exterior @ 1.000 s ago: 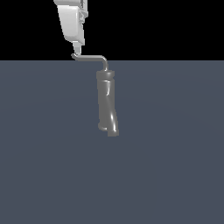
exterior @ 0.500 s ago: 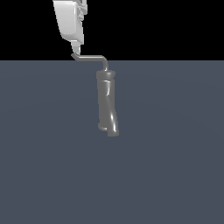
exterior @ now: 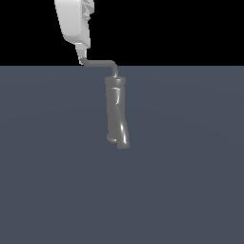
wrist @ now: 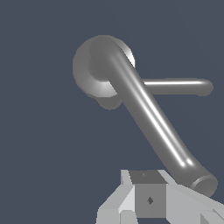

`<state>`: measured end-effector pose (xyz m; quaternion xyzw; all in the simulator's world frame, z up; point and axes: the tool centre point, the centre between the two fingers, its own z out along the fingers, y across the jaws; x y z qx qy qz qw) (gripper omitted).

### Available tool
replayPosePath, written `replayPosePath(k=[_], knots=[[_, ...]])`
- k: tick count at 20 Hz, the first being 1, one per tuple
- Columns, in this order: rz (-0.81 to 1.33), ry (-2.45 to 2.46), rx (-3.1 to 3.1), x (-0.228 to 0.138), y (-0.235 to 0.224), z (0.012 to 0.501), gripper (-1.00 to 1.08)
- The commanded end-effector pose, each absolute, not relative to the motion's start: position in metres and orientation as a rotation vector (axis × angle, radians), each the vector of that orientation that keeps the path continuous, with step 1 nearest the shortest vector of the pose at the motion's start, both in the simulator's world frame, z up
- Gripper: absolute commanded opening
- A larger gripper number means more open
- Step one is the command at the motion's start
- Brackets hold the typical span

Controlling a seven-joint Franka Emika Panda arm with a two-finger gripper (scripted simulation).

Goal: Turn on the faucet by rotating a designated handle.

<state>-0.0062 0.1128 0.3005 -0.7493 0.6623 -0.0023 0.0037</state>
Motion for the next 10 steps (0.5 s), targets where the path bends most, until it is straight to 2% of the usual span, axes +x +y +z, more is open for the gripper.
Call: replayPosePath(k=[1,10], knots=[[-0.005,2.083,-2.347,-0.013,0.104,0.3,-1.0],[-0.002,2.084,-2.349,-0.038,0.08,0.3,-1.0]])
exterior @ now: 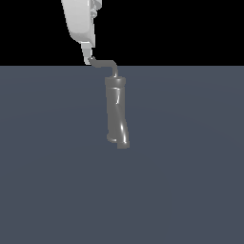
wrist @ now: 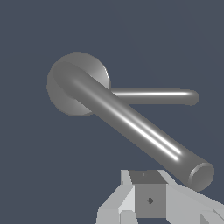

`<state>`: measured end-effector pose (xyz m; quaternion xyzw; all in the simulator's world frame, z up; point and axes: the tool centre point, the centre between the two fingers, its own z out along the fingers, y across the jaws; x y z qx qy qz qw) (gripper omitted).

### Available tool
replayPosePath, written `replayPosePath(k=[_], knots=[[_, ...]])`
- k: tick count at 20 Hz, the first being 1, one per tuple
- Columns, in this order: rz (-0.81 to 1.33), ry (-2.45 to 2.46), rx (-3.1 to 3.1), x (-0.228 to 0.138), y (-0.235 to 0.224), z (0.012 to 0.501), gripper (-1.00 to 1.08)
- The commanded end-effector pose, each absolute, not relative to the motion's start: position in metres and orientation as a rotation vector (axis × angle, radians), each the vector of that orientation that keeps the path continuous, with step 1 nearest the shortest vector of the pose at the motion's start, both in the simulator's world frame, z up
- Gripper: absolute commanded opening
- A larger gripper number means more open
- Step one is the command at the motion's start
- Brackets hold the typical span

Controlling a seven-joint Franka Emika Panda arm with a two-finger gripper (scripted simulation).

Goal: Turn on the faucet by rotating a designated handle.

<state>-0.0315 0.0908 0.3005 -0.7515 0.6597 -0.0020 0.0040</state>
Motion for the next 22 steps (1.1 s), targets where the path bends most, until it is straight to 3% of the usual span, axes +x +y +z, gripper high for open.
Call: replayPosePath(k=[1,10,22], knots=[[-0.002,2.084,-2.349,-0.04,0.077,0.3,-1.0],[-0.004,2.068,-2.36,-0.057,0.067,0.301,-1.0],[0.0,2.083,-2.351,-0.056,-0.014,0.3,-1.0]])
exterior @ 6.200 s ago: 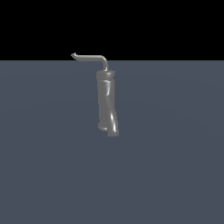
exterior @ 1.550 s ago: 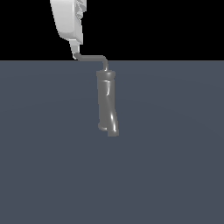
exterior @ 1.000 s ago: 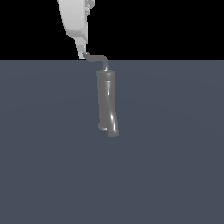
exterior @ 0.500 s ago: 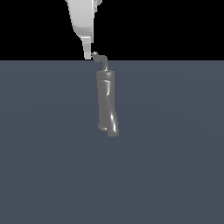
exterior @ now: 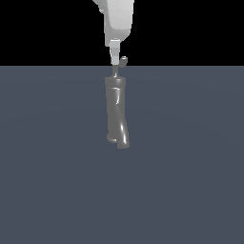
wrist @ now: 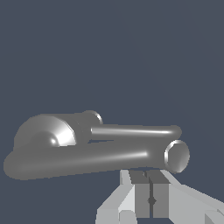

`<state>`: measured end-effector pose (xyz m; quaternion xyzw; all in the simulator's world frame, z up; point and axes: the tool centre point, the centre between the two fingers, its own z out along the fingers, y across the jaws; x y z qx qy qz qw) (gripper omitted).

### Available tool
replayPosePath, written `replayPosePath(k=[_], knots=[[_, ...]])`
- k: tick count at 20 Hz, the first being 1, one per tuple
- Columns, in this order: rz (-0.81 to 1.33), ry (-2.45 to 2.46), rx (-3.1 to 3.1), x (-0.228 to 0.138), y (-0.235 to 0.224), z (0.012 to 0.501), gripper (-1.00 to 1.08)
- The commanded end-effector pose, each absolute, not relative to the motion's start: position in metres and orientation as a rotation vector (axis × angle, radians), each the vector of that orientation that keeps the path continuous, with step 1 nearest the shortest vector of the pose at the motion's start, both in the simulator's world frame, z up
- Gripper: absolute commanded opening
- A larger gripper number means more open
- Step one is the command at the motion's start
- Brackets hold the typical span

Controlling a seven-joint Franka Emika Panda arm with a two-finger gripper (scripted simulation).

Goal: Turn on the faucet by rotating a designated handle.

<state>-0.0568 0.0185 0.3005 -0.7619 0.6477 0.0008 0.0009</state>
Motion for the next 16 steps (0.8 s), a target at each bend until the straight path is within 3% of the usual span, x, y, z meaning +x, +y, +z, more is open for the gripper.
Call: replayPosePath(k=[1,2,3,16], knots=[[0.0,2.084,-2.351,-0.056,-0.02,0.3,-1.0],[0.0,2.084,-2.351,-0.056,-0.02,0.3,-1.0],[0.003,2.031,-2.394,-0.056,0.01,0.301,-1.0],[0.001,2.061,-2.37,-0.021,-0.037,0.3,-1.0]])
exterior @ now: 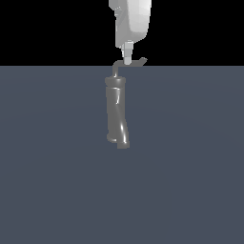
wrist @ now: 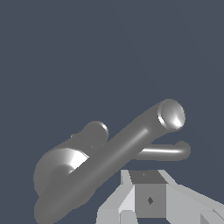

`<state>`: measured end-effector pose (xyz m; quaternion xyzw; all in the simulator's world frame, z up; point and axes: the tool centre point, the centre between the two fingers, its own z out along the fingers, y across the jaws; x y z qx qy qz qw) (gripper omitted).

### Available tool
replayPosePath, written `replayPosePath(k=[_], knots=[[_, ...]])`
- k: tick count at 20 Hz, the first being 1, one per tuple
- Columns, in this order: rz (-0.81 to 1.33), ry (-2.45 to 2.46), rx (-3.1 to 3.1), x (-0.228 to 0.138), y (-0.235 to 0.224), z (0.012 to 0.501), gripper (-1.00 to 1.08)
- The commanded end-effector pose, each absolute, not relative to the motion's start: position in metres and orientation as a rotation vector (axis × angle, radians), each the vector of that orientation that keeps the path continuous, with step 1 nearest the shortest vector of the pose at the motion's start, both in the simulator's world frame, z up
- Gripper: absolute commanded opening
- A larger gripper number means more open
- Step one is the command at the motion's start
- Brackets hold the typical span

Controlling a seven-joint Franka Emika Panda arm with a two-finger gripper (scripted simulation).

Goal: Turn on the faucet by rotating a designated handle.

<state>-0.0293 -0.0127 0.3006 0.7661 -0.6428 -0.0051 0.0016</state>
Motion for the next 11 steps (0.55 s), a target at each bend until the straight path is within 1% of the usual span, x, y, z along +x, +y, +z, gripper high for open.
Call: replayPosePath(k=[1,11], knots=[[-0.001,-2.064,2.369,-0.019,-0.041,0.3,-1.0],[0.0,-2.082,2.352,0.003,-0.071,0.3,-1.0]])
